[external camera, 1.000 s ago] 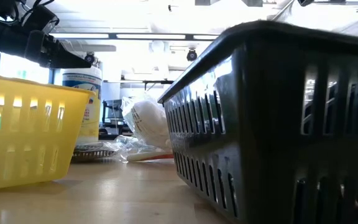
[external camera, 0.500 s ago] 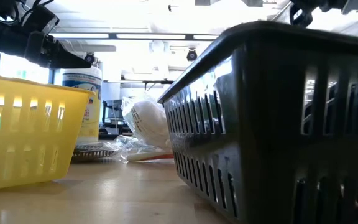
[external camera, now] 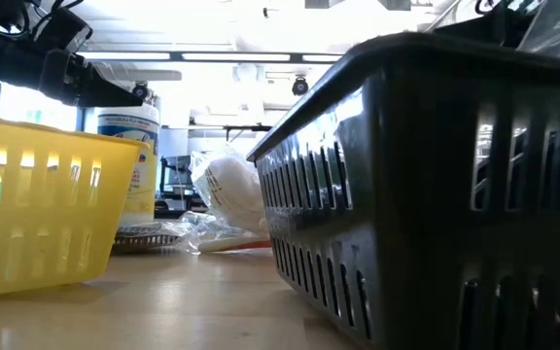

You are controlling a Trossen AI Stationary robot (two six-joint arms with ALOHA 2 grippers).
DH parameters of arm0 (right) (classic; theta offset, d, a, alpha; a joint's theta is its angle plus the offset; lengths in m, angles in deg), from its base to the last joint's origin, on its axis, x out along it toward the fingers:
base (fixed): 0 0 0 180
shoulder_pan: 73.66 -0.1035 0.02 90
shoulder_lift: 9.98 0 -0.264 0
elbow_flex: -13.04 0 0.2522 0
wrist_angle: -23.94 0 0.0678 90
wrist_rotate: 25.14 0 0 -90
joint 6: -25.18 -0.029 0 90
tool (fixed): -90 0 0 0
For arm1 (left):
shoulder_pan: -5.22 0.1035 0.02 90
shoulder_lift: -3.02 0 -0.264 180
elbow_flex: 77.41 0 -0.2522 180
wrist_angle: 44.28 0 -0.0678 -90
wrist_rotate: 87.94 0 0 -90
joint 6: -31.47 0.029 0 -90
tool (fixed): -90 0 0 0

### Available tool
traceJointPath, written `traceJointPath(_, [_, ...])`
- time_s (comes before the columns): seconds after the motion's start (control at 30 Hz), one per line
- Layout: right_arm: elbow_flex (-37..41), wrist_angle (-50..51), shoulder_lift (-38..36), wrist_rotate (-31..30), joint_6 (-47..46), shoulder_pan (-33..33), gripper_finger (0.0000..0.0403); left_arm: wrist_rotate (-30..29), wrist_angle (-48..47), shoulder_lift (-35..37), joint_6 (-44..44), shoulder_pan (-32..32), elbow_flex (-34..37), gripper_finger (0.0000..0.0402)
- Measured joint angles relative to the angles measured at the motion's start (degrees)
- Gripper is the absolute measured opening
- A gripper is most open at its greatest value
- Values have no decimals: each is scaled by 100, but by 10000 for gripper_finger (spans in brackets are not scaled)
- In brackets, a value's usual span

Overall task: Pick & Place Travel size toiletries
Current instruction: Put the dark blue toothbrush into the blue bin

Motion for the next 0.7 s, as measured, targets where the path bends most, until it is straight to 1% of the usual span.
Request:
traceJointPath(0.07, [95,-225,1,145,-2,25,2,0,0,0,0,1,0,0])
traceJointPath(0.17, [228,-581,0,170,-150,28,2,2,0,0,0,0,0,0])
traceJointPath(0.33, [420,-613,-60,131,-213,28,2,2,-23,0,-15,0,0,0])
traceJointPath(0.47, [596,-700,-61,142,-134,28,2,15,-272,-2,-174,0,0,0])
traceJointPath(0.63, [639,-698,-100,132,-81,106,2,15,-331,-2,-311,1,0,0])
traceJointPath(0.7, [641,-698,-100,136,-110,109,2,170,-328,-2,-341,2,0,0])
